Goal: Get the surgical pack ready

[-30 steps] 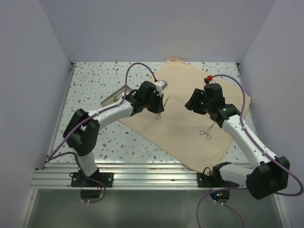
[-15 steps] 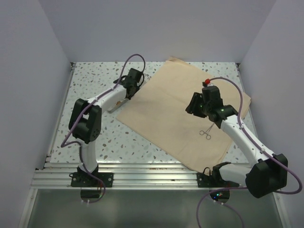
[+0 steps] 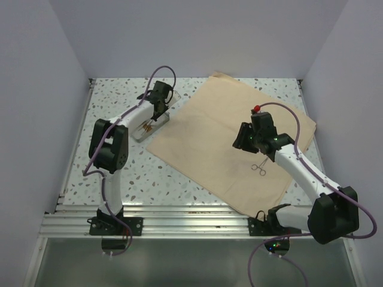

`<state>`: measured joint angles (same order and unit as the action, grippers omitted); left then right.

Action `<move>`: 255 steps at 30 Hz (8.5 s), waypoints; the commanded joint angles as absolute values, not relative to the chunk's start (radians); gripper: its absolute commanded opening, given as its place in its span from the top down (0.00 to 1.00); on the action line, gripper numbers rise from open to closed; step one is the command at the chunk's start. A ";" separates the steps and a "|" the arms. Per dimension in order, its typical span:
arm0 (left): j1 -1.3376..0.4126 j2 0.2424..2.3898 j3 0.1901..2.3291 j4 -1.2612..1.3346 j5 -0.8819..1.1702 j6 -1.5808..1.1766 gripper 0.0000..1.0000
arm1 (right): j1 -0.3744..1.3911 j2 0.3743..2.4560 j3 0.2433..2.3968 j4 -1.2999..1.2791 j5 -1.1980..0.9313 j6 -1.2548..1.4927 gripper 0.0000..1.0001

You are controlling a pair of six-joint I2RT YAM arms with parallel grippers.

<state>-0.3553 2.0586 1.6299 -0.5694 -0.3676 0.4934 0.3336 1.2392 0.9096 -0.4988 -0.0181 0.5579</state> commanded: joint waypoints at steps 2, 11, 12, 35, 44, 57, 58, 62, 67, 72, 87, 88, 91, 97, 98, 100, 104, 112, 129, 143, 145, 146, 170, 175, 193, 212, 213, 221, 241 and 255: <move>-0.348 2.094 1.660 -0.598 -0.322 0.511 1.00 | 0.331 1.239 0.914 -0.463 -0.029 0.540 0.55; -0.341 2.118 1.652 -0.604 -0.350 0.511 0.97 | 0.333 1.246 0.917 -0.469 -0.031 0.543 0.55; -0.339 2.120 1.648 -0.606 -0.353 0.508 0.95 | 0.333 1.246 0.919 -0.471 -0.029 0.545 0.55; -0.347 1.770 1.528 -0.555 -0.005 0.056 0.45 | 0.125 1.315 0.960 -0.686 0.107 0.600 0.59; -0.452 1.500 1.217 -0.189 0.276 -0.248 0.41 | 0.048 1.382 0.945 -0.687 0.267 0.560 0.57; -0.614 1.436 1.040 -0.040 0.296 -0.304 0.42 | 0.003 1.566 0.976 -0.597 0.245 0.537 0.60; -0.618 1.434 1.034 -0.035 0.299 -0.305 0.42 | 0.003 1.572 0.977 -0.588 0.242 0.540 0.60; -0.623 1.434 1.042 -0.032 0.313 -0.291 0.42 | 0.003 1.609 0.977 -0.574 0.219 0.564 0.62; -0.621 1.433 1.046 -0.035 0.319 -0.287 0.42 | 0.003 1.655 0.992 -0.580 0.227 0.575 0.64; -0.621 1.430 1.045 -0.044 0.318 -0.284 0.42 | 0.003 1.675 1.005 -0.598 0.227 0.586 0.76; -0.629 1.549 1.015 0.254 0.569 -0.435 0.37 | 0.073 1.382 0.989 -0.494 -0.034 0.535 1.00; -0.632 1.563 1.022 0.274 0.578 -0.472 0.37 | 0.089 1.368 0.995 -0.489 -0.040 0.538 1.00; -0.652 1.627 1.066 0.324 0.598 -0.515 0.37 | 0.164 1.330 0.999 -0.462 -0.075 0.563 1.00; -0.718 1.744 1.158 0.347 0.572 -0.572 0.37 | 0.258 1.272 1.006 -0.426 -0.146 0.604 1.00; -0.724 1.764 1.163 0.353 0.563 -0.580 0.37 | 0.268 1.267 1.008 -0.426 -0.153 0.604 1.00; -0.739 1.787 1.178 0.357 0.545 -0.607 0.37 | 0.273 1.252 1.011 -0.425 -0.172 0.604 1.00; -0.758 1.838 1.203 0.399 0.548 -0.656 0.38 | 0.275 1.229 1.000 -0.417 -0.192 0.604 1.00; -0.779 1.907 1.282 0.321 0.508 -0.649 0.51 | 0.275 1.193 0.982 -0.405 -0.232 0.612 1.00; -0.628 1.816 1.499 -0.498 -0.167 -0.020 0.99 | 0.276 1.167 0.980 -0.526 0.015 0.520 0.62; -0.474 2.063 1.618 -0.537 -0.663 0.495 1.00 | 0.275 1.220 0.931 -0.503 -0.032 0.506 0.62; -0.469 2.089 1.638 -0.551 -0.663 0.508 0.98 | 0.275 1.224 0.925 -0.499 -0.037 0.506 0.62; -0.463 2.109 1.644 -0.546 -0.675 0.517 0.98 | 0.275 1.224 0.922 -0.496 -0.040 0.505 0.62; -0.273 2.003 1.742 -0.666 -0.292 0.148 0.39 | 0.275 1.233 0.902 -0.488 -0.064 0.488 0.62; -0.219 2.003 1.770 -0.706 -0.142 -0.030 0.39 | 0.275 1.229 0.900 -0.486 -0.069 0.486 0.62; -0.232 2.043 1.612 -0.624 0.149 -0.005 0.46 | 0.275 1.238 0.879 -0.466 -0.101 0.482 0.62; -0.247 2.115 1.618 -0.635 0.054 -0.005 0.95 | 0.275 1.239 0.876 -0.465 -0.103 0.480 0.62; -0.248 2.111 1.618 -0.640 0.045 -0.005 0.97 | 0.275 1.236 0.877 -0.465 -0.101 0.482 0.62; -0.319 2.057 1.684 -0.730 -0.080 -0.005 1.00 | 0.275 1.235 0.894 -0.479 -0.097 0.486 0.62; -0.781 2.413 2.352 -0.902 0.175 -0.044 1.00 | 0.157 1.078 1.095 -0.706 0.172 0.589 0.64; -0.851 2.471 2.319 -0.842 0.204 -0.060 0.82 | 0.141 1.060 0.999 -0.637 0.086 0.595 0.64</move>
